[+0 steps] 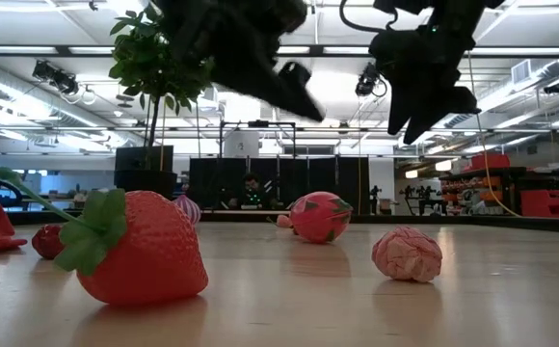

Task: Pick and placing Produce into tupperware
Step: Put the dragon fruit into the bin, then put the strawberry into the bin

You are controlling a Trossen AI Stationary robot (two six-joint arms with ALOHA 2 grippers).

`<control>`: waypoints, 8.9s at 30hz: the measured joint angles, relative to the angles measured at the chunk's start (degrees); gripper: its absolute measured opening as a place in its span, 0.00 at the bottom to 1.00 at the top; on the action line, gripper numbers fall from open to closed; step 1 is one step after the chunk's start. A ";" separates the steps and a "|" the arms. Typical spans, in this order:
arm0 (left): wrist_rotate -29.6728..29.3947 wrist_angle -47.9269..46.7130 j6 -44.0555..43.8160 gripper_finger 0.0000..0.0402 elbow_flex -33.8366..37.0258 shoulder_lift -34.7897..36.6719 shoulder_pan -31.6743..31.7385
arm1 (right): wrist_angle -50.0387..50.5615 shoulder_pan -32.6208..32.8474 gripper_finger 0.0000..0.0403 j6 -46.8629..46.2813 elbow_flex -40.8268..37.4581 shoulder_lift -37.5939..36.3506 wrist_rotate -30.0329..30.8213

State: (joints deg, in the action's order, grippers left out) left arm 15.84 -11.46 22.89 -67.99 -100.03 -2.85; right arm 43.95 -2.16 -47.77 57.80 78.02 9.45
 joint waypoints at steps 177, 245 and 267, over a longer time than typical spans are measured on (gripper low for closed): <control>-7.96 -57.01 -39.57 0.46 -65.36 -37.43 -15.76 | 32.22 -1.79 0.47 11.11 0.00 -0.20 -0.54; -8.09 -61.66 -112.24 0.33 -60.89 -43.02 -29.94 | 28.15 -1.79 0.47 22.47 0.00 -0.20 -0.52; -9.48 -59.98 -102.25 0.01 -65.01 -43.47 -27.27 | 29.51 -1.79 0.47 23.70 0.00 -0.20 -0.56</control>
State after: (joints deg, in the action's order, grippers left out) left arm 6.37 -71.44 -79.35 -133.00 -143.50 -30.12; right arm 73.46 -3.95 -24.07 57.80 77.82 8.88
